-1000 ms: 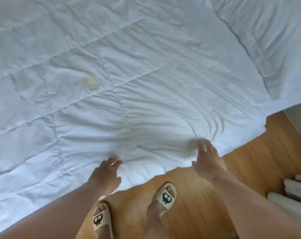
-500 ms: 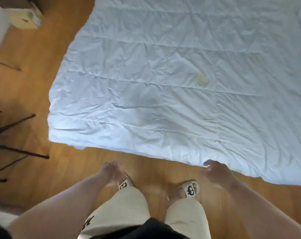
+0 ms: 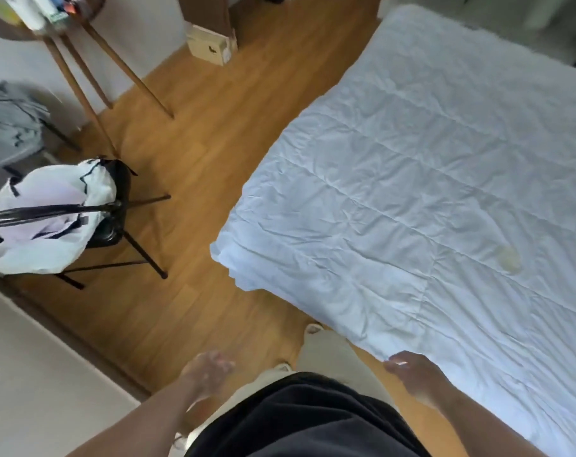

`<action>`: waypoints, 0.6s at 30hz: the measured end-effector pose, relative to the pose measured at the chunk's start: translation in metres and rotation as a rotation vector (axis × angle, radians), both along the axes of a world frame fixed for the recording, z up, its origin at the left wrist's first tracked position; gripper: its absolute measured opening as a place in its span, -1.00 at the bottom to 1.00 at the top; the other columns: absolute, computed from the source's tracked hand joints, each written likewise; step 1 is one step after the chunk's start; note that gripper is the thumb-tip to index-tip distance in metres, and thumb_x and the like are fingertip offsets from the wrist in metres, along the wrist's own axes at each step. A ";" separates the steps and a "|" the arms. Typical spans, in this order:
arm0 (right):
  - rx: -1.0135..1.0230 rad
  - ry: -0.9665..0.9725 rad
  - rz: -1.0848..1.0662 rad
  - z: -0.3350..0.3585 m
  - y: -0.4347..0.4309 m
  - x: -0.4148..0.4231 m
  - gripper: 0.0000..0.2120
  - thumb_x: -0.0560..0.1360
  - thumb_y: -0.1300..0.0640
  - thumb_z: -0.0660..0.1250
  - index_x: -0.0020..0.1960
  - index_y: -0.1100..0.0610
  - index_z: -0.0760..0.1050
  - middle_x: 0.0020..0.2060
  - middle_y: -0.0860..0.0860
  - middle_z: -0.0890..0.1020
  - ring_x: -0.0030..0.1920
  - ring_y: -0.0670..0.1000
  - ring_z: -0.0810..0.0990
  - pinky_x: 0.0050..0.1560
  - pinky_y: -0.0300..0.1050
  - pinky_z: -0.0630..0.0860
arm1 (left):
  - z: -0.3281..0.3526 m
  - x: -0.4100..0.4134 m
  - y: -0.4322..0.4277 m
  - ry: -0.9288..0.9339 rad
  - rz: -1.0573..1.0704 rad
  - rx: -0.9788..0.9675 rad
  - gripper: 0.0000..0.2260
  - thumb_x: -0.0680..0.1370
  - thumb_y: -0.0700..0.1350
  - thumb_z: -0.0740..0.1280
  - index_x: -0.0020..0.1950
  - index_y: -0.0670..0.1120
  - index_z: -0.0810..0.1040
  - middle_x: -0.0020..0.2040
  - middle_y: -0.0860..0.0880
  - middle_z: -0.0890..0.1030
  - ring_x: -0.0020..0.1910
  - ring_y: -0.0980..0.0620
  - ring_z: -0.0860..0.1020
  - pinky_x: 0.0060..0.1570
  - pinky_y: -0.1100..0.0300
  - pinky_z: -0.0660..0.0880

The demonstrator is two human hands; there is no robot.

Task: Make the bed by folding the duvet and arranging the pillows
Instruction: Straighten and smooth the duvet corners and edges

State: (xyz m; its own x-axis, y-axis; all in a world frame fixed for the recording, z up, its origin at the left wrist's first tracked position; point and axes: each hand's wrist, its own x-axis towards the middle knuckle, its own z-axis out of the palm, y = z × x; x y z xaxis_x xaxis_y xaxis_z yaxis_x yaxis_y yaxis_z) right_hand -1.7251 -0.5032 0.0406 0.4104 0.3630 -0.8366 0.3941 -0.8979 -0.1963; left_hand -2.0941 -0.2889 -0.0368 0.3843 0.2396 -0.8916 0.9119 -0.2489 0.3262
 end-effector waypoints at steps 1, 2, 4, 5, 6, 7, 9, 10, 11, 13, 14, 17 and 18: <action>0.010 0.006 -0.015 -0.004 0.021 -0.004 -0.79 0.60 -0.17 0.27 0.15 -0.12 0.54 0.18 -0.08 0.56 0.00 -0.05 0.62 -0.10 -0.23 0.50 | 0.001 -0.006 0.008 0.008 -0.114 0.087 -0.55 0.72 -0.28 -0.23 0.62 -0.18 -0.01 0.66 -0.03 0.01 0.61 0.00 0.09 0.52 0.08 0.21; 0.021 0.025 -0.018 -0.008 0.041 -0.007 -0.72 0.59 -0.19 0.28 0.20 -0.09 0.55 0.20 -0.07 0.56 0.02 -0.05 0.62 -0.08 -0.21 0.51 | 0.016 -0.007 0.016 0.022 -0.128 0.148 -0.54 0.72 -0.30 -0.05 0.64 -0.16 0.01 0.66 -0.01 0.03 0.61 -0.06 0.08 0.50 0.01 0.25; 0.024 0.077 -0.016 -0.018 0.084 -0.013 -0.67 0.58 -0.21 0.30 0.23 -0.06 0.56 0.19 -0.08 0.56 0.08 -0.02 0.64 0.07 -0.15 0.56 | 0.021 -0.018 0.037 -0.046 -0.031 0.175 -0.51 0.71 -0.27 0.02 0.64 -0.12 0.01 0.65 -0.01 0.09 0.60 -0.10 0.13 0.42 -0.01 0.34; 0.031 0.099 -0.011 -0.023 0.106 -0.015 -0.68 0.56 -0.21 0.32 0.21 -0.06 0.56 0.18 -0.08 0.58 0.09 -0.01 0.64 0.13 -0.11 0.56 | 0.020 -0.024 0.049 -0.036 0.059 0.233 -0.51 0.70 -0.28 0.03 0.64 -0.13 0.02 0.64 -0.03 0.10 0.59 -0.10 0.13 0.42 0.00 0.35; 0.040 0.114 -0.003 -0.029 0.127 -0.017 -0.70 0.55 -0.21 0.33 0.17 -0.07 0.58 0.16 -0.07 0.62 0.08 -0.01 0.65 0.14 -0.10 0.56 | 0.015 -0.030 0.061 0.002 0.188 0.241 -0.51 0.70 -0.29 0.03 0.63 -0.14 0.04 0.64 -0.04 0.12 0.59 -0.10 0.14 0.43 -0.01 0.35; 0.044 0.121 0.005 -0.033 0.149 -0.019 -0.72 0.53 -0.22 0.34 0.13 -0.09 0.58 0.13 -0.06 0.64 0.07 -0.02 0.65 0.14 -0.09 0.55 | 0.004 -0.038 0.078 0.021 0.235 0.254 -0.51 0.70 -0.29 0.04 0.63 -0.13 0.06 0.63 -0.06 0.14 0.59 -0.11 0.16 0.45 -0.02 0.34; 0.053 0.138 0.009 -0.045 0.192 -0.021 -0.74 0.50 -0.23 0.35 0.08 -0.11 0.58 0.11 -0.07 0.66 0.07 -0.02 0.65 0.17 -0.08 0.54 | 0.009 -0.043 0.119 0.056 0.324 0.318 -0.52 0.70 -0.28 0.01 0.64 -0.11 0.05 0.62 -0.09 0.17 0.58 -0.12 0.17 0.47 -0.04 0.30; 0.048 0.152 0.002 -0.054 0.212 -0.021 -0.72 0.48 -0.25 0.36 0.07 -0.12 0.58 0.10 -0.08 0.66 0.08 -0.02 0.65 0.19 -0.07 0.54 | 0.012 -0.043 0.140 0.109 0.398 0.295 -0.52 0.71 -0.29 0.00 0.64 -0.11 0.04 0.63 -0.10 0.16 0.59 -0.12 0.16 0.49 -0.04 0.26; 0.033 0.168 0.002 -0.062 0.230 -0.019 -0.69 0.45 -0.28 0.36 0.06 -0.12 0.59 0.10 -0.09 0.65 0.07 -0.02 0.65 0.19 -0.06 0.55 | 0.014 -0.044 0.163 0.134 0.399 0.266 -0.52 0.71 -0.30 0.00 0.64 -0.12 0.05 0.63 -0.11 0.14 0.60 -0.13 0.14 0.52 -0.05 0.21; 0.018 0.194 -0.004 -0.080 0.261 -0.015 -0.63 0.33 -0.32 0.38 0.00 -0.12 0.60 0.09 -0.07 0.65 0.02 -0.02 0.66 0.19 -0.04 0.56 | 0.035 -0.041 0.210 0.191 0.362 0.279 -0.53 0.71 -0.31 0.01 0.63 -0.13 0.08 0.64 -0.09 0.12 0.61 -0.13 0.11 0.55 -0.04 0.13; 0.012 0.199 -0.012 -0.087 0.276 -0.013 -0.64 0.29 -0.31 0.39 -0.03 -0.13 0.60 0.07 -0.06 0.64 0.00 -0.01 0.65 0.18 -0.05 0.56 | 0.039 -0.040 0.237 0.204 0.383 0.261 -0.53 0.71 -0.30 0.01 0.63 -0.11 0.11 0.64 -0.07 0.13 0.61 -0.11 0.11 0.55 0.00 0.15; -0.022 0.200 -0.025 -0.075 0.331 -0.010 -0.75 0.39 -0.26 0.41 -0.04 -0.14 0.60 0.01 -0.07 0.66 0.02 0.01 0.68 0.12 -0.12 0.56 | 0.054 -0.029 0.333 0.215 0.608 0.173 -0.62 0.70 -0.13 0.13 0.52 -0.07 0.35 0.53 -0.05 0.37 0.49 -0.04 0.36 0.25 0.37 0.35; -0.001 0.195 -0.044 -0.062 0.351 -0.010 -0.77 0.42 -0.23 0.41 -0.04 -0.13 0.60 0.00 -0.07 0.68 0.01 0.00 0.68 0.09 -0.14 0.56 | 0.062 -0.023 0.359 0.172 0.620 0.212 -0.67 0.67 -0.07 0.21 0.43 -0.05 0.47 0.42 -0.04 0.50 0.37 -0.02 0.49 0.18 0.35 0.41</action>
